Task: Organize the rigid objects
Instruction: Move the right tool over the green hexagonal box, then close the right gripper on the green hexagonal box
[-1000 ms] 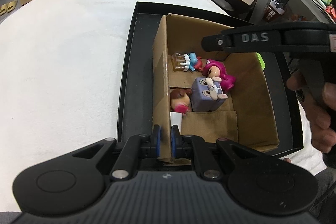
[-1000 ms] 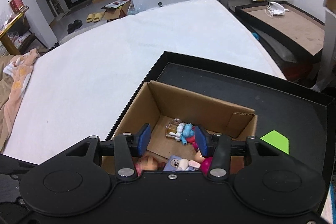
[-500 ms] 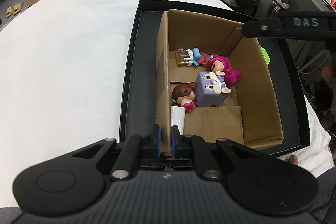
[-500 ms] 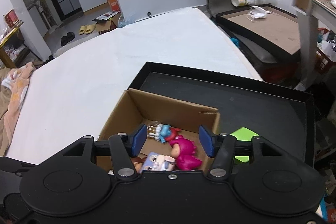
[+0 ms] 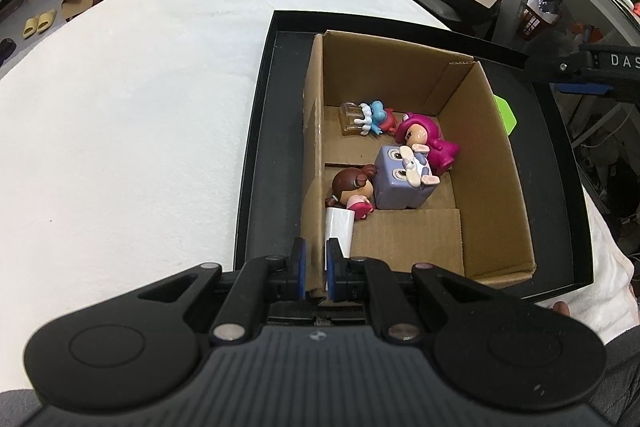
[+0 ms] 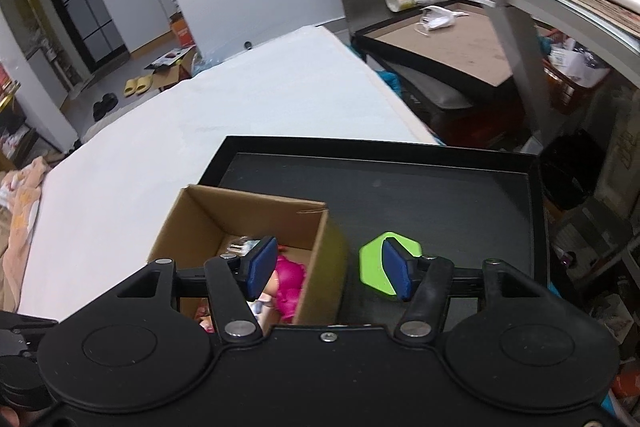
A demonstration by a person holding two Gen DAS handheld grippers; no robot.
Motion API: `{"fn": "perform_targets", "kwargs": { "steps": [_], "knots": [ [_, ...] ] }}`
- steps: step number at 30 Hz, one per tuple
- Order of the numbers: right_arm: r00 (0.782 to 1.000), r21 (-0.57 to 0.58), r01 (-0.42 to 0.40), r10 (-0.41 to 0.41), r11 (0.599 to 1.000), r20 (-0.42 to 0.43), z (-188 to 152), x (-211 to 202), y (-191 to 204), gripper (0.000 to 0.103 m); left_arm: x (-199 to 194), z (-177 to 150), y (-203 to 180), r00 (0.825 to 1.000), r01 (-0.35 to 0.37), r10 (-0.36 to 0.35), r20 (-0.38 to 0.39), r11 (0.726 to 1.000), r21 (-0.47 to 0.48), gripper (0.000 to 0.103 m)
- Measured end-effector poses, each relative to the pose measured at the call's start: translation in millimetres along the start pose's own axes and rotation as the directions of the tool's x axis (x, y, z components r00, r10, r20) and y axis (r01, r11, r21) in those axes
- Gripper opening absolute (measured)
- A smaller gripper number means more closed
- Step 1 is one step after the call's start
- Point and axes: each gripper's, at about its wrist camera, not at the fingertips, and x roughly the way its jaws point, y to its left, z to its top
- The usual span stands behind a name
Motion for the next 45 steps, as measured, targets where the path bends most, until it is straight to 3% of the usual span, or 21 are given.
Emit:
{"fn": "perform_targets", "kwargs": {
  "steps": [17, 25, 34, 45],
  "knots": [
    [0.998, 0.084, 0.033, -0.029, 0.996, -0.057, -4, 19, -43, 0.058, 5, 2, 0, 1.000, -0.002, 0.002, -0.001, 1.000, 0.003, 0.009],
    [0.993, 0.075, 0.022, -0.013, 0.997, -0.116, -5, 45, -49, 0.072, 7, 3, 3, 1.000, 0.014, -0.014, -0.005, 1.000, -0.002, 0.009],
    [0.985, 0.056, 0.047, -0.037, 0.997, -0.170, -6, 81, -49, 0.072, 9, 4, 9, 0.999, 0.043, -0.043, -0.014, 0.999, -0.007, 0.009],
    [0.980, 0.052, 0.074, -0.063, 0.996, -0.191, -8, 96, -52, 0.070, 13, 5, 11, 0.998, 0.065, -0.065, -0.020, 0.998, -0.009, 0.009]
  ]
}}
